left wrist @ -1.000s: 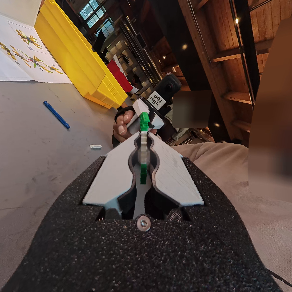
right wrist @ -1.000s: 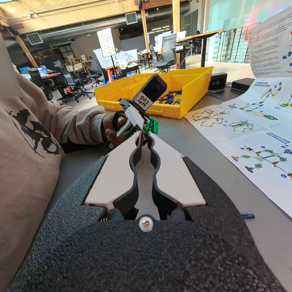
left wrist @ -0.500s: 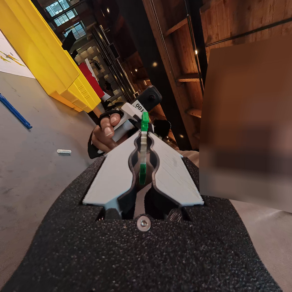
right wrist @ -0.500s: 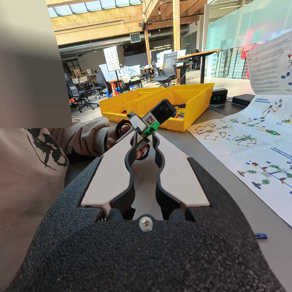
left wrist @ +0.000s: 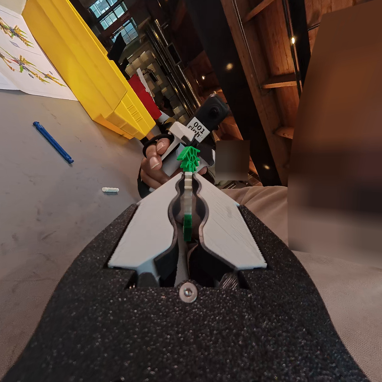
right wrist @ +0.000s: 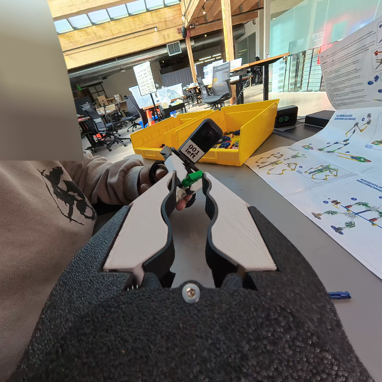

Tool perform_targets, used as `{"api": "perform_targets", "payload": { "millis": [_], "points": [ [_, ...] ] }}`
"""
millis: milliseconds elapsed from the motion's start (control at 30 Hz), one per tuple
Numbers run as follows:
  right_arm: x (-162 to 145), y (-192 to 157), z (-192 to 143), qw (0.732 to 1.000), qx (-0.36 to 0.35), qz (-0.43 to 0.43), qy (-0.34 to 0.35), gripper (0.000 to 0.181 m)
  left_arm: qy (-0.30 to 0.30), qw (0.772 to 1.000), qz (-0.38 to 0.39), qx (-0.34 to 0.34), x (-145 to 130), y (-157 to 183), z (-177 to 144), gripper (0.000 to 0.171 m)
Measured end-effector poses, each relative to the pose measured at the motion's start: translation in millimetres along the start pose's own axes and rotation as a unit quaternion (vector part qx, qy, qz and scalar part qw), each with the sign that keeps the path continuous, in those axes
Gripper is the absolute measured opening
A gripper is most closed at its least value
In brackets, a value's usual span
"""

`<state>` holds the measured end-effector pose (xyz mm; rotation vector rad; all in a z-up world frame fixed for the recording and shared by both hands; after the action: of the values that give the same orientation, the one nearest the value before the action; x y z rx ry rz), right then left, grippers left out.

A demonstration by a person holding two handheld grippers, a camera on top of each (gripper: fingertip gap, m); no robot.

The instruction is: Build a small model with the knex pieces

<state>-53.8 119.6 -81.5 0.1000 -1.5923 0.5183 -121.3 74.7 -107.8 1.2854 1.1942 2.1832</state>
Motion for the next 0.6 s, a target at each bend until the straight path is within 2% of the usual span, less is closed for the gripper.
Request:
{"api": "perform_targets", "payload": {
  "millis": [200, 333, 600],
  "points": [
    [-6.4, -1.1, -0.7, 1.0, 0.023, 0.011, -0.012, 0.011, -0.012, 1.0, 0.002, -0.01, -2.9, 3.1, 2.3, 0.004],
    [-7.7, -1.2, -2.2, 0.998, 0.051, 0.042, -0.003, 0.009, -0.013, 1.0, -0.006, -0.025, -3.7, 5.8, 3.0, 0.004],
    [-12.2, 5.2, -1.1, 0.994, 0.062, 0.089, -0.001, 0.008, 0.001, 0.999, -0.031, -0.03, -0.4, 2.7, -0.3, 0.004]
  ]
}}
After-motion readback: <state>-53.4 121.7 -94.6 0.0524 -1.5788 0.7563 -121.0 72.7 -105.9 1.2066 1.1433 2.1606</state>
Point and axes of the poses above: each gripper's, where its closed fingertips meet, z out along the fingers, x out of its top, y = z × x across the jaws, the point moved 4 cm from there along -z, back along the fingers, and after that the axes turned 2 degrees about z, right-handed, at the moved point
